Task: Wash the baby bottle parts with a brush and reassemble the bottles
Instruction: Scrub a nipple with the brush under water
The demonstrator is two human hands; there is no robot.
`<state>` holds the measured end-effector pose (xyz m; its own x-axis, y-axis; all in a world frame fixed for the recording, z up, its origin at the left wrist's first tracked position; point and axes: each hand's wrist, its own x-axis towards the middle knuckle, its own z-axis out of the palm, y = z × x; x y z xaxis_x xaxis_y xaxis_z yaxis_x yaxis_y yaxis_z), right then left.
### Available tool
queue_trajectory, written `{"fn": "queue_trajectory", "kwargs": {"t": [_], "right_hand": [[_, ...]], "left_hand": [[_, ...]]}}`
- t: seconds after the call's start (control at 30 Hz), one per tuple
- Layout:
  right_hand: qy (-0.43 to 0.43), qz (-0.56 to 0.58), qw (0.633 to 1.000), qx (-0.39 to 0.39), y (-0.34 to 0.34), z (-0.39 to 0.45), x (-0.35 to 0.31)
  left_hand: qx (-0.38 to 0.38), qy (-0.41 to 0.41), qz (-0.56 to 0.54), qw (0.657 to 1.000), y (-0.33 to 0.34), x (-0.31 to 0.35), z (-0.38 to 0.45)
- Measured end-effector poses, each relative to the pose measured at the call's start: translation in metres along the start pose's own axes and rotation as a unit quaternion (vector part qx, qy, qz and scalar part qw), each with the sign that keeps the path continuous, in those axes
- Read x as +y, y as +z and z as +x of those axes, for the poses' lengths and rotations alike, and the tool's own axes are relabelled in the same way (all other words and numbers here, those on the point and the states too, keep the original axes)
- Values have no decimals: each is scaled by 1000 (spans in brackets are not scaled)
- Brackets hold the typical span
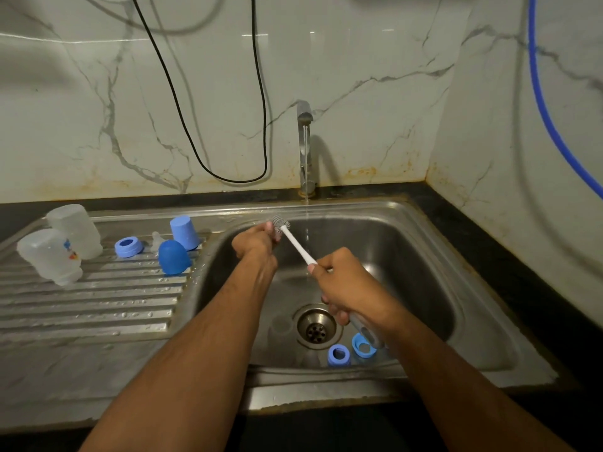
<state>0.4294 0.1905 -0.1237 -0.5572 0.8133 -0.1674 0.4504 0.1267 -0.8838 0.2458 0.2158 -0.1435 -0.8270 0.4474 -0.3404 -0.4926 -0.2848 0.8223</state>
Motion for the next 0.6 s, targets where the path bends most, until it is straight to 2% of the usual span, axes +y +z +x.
{"fn": "queue_trajectory", "kwargs": {"t": [0.1,0.23,0.37,0.5,0.6], "right_hand": [[28,65,997,-28,-7,-4,-4],[31,53,998,-22,-7,-6,-2],[13,17,1000,4,-4,-2,1],[19,0,999,38,-1,9,0],[31,23,999,24,0,9,-2]], "left_hand": [[23,-5,-22,999,-4,0,2],[15,-37,-55,998,-2,-1,2],[-47,-45,-13,998,0,-4,0],[-35,-44,23,998,9,-7,3],[-61,-49,47,996,10,-12,11]]}}
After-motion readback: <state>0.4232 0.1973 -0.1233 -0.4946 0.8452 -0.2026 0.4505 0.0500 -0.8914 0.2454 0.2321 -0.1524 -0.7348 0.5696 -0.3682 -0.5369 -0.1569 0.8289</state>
